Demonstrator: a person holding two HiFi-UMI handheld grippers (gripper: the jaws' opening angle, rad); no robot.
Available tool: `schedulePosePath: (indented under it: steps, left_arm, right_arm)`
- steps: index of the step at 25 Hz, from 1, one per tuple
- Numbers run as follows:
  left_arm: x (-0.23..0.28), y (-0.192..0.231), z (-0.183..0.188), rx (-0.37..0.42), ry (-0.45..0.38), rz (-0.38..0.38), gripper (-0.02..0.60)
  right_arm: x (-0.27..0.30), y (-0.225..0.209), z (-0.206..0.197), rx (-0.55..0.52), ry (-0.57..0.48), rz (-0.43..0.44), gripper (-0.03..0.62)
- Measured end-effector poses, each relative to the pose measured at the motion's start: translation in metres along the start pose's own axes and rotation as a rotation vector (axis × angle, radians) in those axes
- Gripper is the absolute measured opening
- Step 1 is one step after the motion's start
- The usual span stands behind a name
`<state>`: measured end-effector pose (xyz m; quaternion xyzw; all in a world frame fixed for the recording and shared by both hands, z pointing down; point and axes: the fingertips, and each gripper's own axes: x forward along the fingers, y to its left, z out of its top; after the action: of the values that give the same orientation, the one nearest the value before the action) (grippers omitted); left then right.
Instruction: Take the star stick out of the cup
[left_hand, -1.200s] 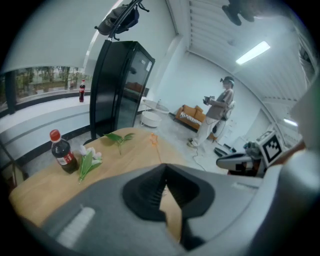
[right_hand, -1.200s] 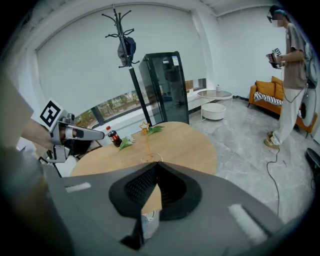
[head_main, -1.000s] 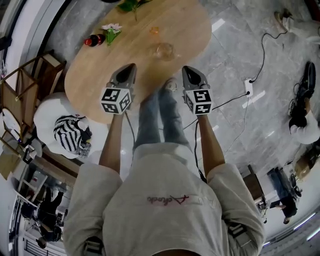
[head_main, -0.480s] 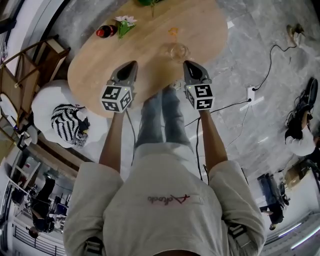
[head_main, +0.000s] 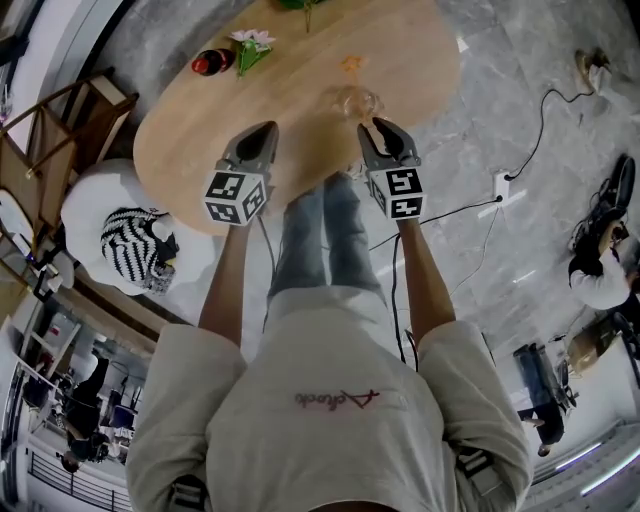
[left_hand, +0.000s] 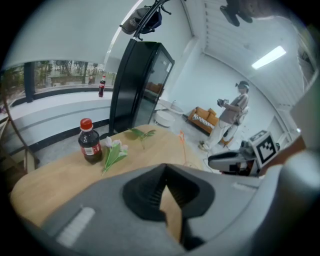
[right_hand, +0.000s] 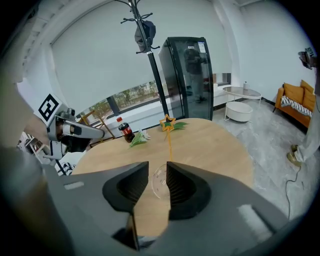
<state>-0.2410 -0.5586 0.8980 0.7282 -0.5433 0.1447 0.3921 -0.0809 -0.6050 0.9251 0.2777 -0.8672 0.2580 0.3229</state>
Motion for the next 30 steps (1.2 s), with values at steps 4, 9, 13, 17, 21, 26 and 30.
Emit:
schedulePosePath:
  steps: [4,9,13,17,21,26,30]
  left_arm:
    - [0.001,0.0,-0.001,-0.002,-0.001,-0.005,-0.003]
    - [0.0,-0.004,-0.004,-0.005,0.006,-0.018,-0.003]
    - [0.001,-0.008,-0.004,-0.011,0.006,-0.027,-0.003]
    - [0.001,-0.009,-0.003,-0.014,0.005,-0.033,-0.003]
    - [-0.001,-0.007,-0.006,-0.016,0.008,-0.033,-0.003]
    - [-0.005,-0.004,-0.009,-0.025,0.017,-0.026,-0.003]
    - [-0.006,0.001,-0.011,-0.028,0.019,-0.021,-0.003]
  right_arm:
    - [0.004,0.003,-0.005,0.004,0.017,0.003,0.127]
    - [0.014,0.005,-0.003,0.013,0.026,-0.002,0.121]
    - [0.031,0.0,0.005,0.015,0.034,-0.016,0.117]
    - [0.052,-0.01,0.014,0.022,0.052,-0.027,0.118]
    - [0.07,-0.018,0.018,0.029,0.088,-0.029,0.118]
    - [0.084,-0.026,0.024,0.023,0.101,-0.042,0.115]
    - [0.09,-0.03,0.025,0.021,0.103,-0.05,0.11]
